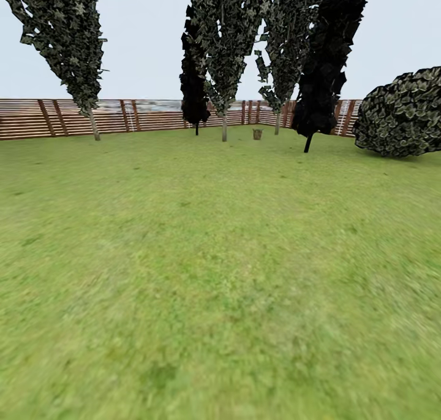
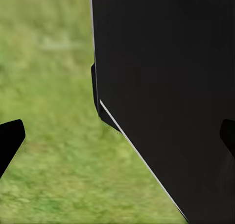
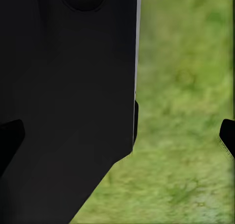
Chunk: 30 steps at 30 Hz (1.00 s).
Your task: Take the three Easter eggs out of the wicker basket on the lawn in the garden, then place them on the lawn next to a single tree (choose any tree) so that all three eggs are next to the same tree and none are left in the basket.
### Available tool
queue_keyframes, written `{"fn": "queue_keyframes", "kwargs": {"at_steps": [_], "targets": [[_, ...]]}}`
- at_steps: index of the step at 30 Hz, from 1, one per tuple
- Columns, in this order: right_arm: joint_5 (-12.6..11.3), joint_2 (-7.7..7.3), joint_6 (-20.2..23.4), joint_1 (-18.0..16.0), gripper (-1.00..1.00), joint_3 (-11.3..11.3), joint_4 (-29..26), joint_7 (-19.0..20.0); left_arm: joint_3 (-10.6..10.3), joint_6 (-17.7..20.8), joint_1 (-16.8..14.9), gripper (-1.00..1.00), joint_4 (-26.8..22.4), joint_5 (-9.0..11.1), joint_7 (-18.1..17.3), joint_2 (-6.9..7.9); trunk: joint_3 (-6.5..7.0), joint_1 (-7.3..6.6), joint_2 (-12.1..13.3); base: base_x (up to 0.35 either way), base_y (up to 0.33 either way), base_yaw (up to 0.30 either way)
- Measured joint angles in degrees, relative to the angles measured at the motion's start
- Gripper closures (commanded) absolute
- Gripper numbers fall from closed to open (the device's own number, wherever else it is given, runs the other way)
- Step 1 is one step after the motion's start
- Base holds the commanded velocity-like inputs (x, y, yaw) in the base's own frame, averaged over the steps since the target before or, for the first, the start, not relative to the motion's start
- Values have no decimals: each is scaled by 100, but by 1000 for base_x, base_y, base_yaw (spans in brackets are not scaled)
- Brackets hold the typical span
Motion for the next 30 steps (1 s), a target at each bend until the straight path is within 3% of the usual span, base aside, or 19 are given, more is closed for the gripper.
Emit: {"fn": "queue_keyframes", "kwargs": {"at_steps": [30], "targets": [[-3,0,0,2,-100,-11,1,0,0,0,0,-100,2,0,0,-5,0,0,0,330,0,0]]}}
